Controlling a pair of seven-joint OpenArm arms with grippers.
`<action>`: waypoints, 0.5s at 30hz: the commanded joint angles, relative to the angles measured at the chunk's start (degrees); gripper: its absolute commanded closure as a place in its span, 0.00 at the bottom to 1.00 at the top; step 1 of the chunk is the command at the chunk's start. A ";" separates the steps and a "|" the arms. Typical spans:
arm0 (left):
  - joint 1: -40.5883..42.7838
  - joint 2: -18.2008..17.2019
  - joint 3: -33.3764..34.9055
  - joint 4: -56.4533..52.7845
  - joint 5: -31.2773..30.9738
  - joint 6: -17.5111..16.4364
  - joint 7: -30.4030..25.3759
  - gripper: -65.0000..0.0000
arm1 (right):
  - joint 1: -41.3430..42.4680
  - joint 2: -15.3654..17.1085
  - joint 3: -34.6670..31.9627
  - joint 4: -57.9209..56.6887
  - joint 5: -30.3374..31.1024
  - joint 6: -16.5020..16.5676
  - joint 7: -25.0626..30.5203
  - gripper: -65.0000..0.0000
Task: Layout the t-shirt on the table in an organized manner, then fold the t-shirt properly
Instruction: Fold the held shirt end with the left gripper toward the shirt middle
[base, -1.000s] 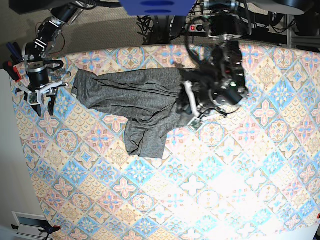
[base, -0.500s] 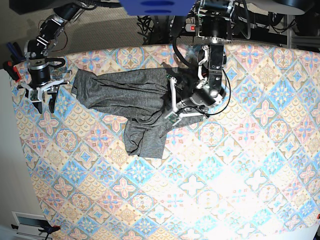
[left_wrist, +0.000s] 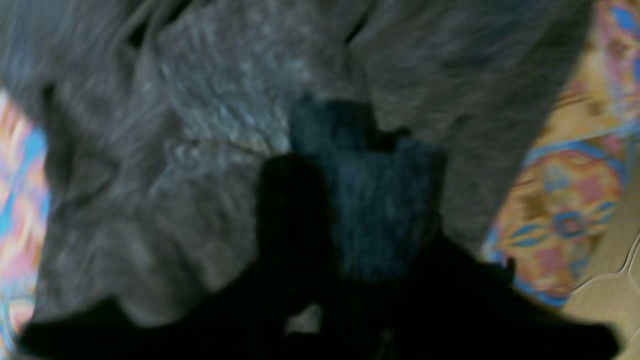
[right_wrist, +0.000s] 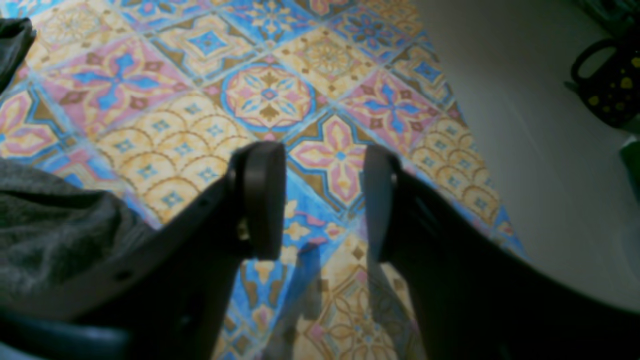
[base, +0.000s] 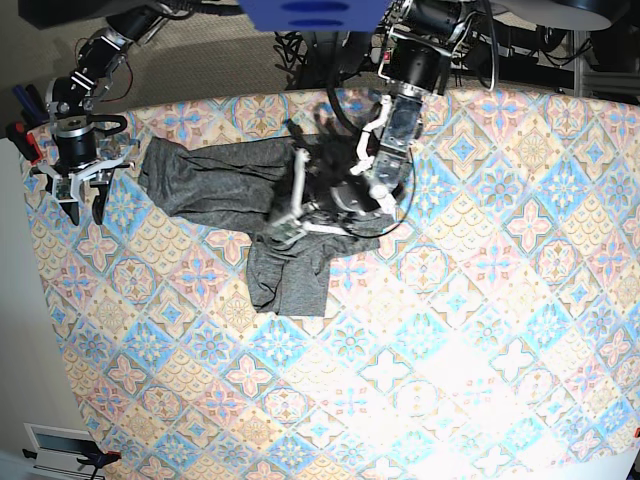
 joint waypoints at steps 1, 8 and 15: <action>-0.56 0.42 0.18 1.24 -1.04 -0.03 -0.75 0.71 | 0.44 0.82 0.18 1.06 1.17 -0.17 1.71 0.62; 0.59 0.42 0.71 10.04 -5.44 -0.03 -0.84 0.39 | 0.53 0.82 0.18 1.06 1.17 -0.17 1.63 0.62; 0.67 0.42 2.12 15.49 -12.38 -0.03 -1.10 0.37 | 0.71 0.74 1.50 1.14 1.26 -0.17 1.80 0.62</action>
